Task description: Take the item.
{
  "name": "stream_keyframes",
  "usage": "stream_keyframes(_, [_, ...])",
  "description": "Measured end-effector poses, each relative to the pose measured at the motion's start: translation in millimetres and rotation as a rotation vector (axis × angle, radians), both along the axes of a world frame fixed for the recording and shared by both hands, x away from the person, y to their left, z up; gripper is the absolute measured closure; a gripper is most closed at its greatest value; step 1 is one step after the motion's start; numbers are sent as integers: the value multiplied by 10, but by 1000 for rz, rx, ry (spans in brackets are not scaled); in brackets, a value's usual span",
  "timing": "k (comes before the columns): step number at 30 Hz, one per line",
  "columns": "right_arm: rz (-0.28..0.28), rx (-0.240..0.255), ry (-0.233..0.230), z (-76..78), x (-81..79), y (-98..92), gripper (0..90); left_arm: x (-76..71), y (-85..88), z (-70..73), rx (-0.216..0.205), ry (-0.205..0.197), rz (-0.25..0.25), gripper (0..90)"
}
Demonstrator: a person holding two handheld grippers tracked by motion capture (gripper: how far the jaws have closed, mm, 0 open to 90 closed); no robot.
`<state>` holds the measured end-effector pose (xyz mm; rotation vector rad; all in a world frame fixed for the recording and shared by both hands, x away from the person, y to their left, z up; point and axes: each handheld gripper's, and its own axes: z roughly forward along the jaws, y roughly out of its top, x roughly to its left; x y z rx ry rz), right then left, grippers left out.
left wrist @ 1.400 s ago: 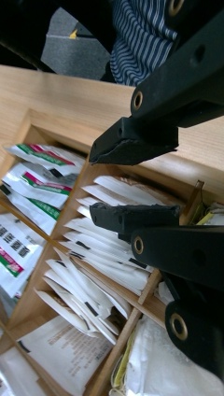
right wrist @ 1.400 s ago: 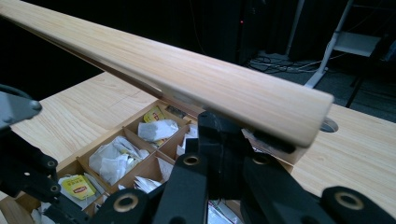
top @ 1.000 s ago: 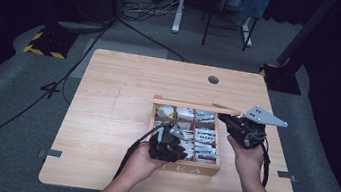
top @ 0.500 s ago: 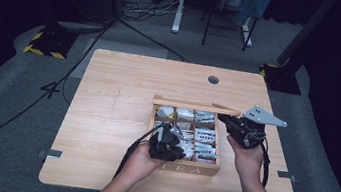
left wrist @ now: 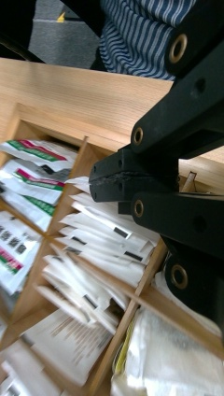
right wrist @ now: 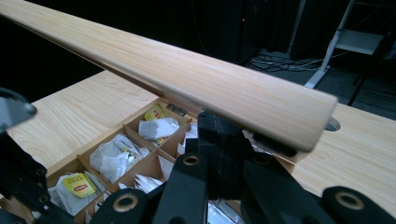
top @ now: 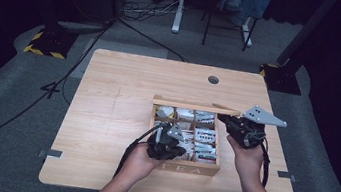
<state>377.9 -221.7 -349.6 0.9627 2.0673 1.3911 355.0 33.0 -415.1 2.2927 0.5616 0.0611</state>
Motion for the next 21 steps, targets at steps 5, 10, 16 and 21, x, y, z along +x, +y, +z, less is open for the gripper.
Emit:
stream_keyframes(5, [1, -1, 0, 1, 1, 0, 897, -50, 26, 60, -36, -45, 5, 895])
stream_keyframes(10, [0, 0, 0, 1, 0, 0, 897, -85, 50, 111, -69, -79, 21, 896])
stream_keyframes(16, [0, -1, 0, 0, -1, 1, 896, -113, 118, 186, -110, -105, 24, 897])
stream_keyframes(21, [-1, 0, 0, 0, -1, 1, 896, -127, 179, 238, -134, -121, 34, 897])
